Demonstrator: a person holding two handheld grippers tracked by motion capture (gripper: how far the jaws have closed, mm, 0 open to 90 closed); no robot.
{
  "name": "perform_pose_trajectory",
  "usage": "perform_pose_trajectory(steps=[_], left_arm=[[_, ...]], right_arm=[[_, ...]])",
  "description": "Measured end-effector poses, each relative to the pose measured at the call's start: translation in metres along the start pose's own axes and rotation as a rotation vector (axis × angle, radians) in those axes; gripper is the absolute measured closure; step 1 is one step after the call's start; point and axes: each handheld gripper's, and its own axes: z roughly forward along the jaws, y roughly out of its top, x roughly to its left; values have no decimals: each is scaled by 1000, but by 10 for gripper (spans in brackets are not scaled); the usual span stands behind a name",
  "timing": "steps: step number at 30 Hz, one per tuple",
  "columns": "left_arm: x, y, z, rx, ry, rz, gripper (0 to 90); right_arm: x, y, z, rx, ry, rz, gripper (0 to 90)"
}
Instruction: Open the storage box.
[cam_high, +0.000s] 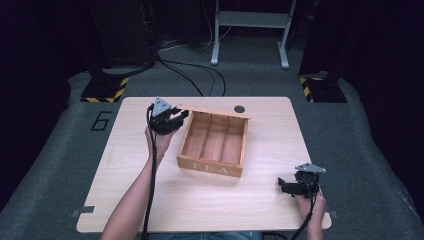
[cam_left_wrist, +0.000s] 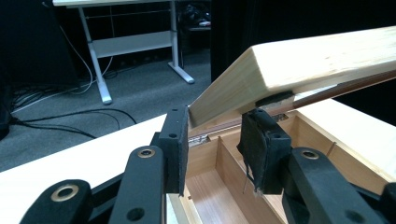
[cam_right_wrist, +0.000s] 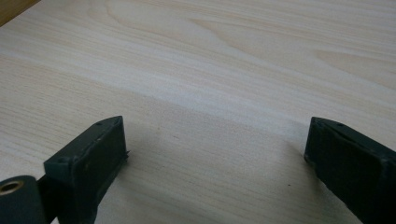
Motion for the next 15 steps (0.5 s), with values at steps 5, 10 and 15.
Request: perform_pose_trajectory(steps=[5, 10, 15], left_arm=[[0, 0, 0, -1, 2, 0, 622], [0, 0, 0, 3, 1, -3, 622], [0, 0, -1, 9, -1, 0, 622]], right_arm=[[0, 0, 0, 2, 0, 1, 51], [0, 0, 0, 0, -1, 0, 51], [0, 0, 0, 0, 0, 1, 51]])
